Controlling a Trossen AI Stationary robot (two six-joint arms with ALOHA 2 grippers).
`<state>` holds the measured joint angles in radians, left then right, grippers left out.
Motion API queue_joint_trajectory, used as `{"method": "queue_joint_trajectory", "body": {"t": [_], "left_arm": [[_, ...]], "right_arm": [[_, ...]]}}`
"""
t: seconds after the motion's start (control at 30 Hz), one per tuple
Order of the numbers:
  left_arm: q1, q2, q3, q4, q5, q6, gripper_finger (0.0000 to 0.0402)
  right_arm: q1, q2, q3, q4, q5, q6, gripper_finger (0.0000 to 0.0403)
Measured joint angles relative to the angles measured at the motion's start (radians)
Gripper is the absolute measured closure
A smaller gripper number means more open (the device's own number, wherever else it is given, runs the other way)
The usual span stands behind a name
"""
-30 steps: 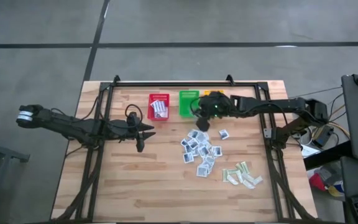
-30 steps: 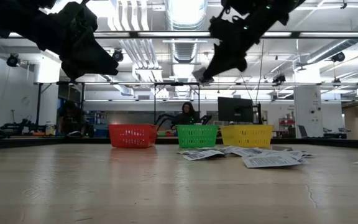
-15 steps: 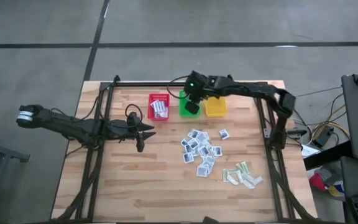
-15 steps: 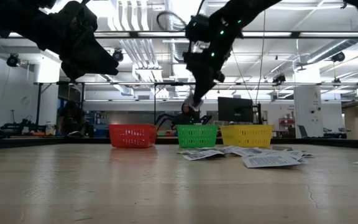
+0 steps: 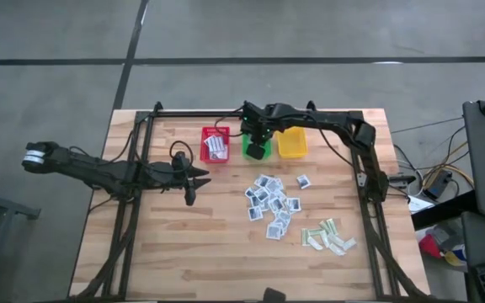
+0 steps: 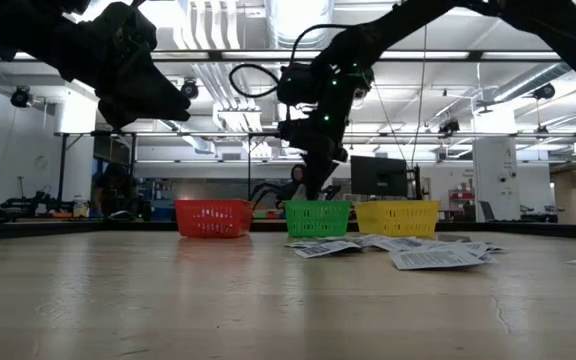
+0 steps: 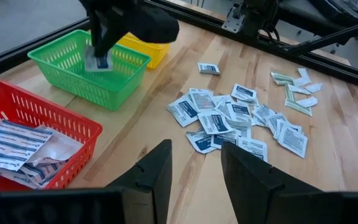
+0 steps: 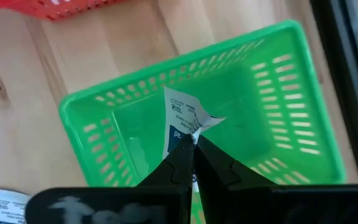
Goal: Pick & Place First Aid Supplies
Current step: Put the alcohol pad into the green basket
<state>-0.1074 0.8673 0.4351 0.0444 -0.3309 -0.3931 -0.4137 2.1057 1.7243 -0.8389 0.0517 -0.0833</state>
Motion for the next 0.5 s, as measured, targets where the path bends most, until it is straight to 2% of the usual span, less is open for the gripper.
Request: {"method": "queue_joint_trajectory", "body": {"t": [0.33, 0.5], "left_arm": [[0.000, 0.000, 0.000, 0.000, 0.000, 0.000, 0.0268], [0.000, 0.000, 0.000, 0.000, 0.000, 0.000, 0.0268]], "right_arm": [[-0.002, 0.038, -0.004, -0.058, -0.006, -0.026, 0.0392], [-0.002, 0.036, -0.010, -0.063, -0.008, -0.026, 0.0362]]}}
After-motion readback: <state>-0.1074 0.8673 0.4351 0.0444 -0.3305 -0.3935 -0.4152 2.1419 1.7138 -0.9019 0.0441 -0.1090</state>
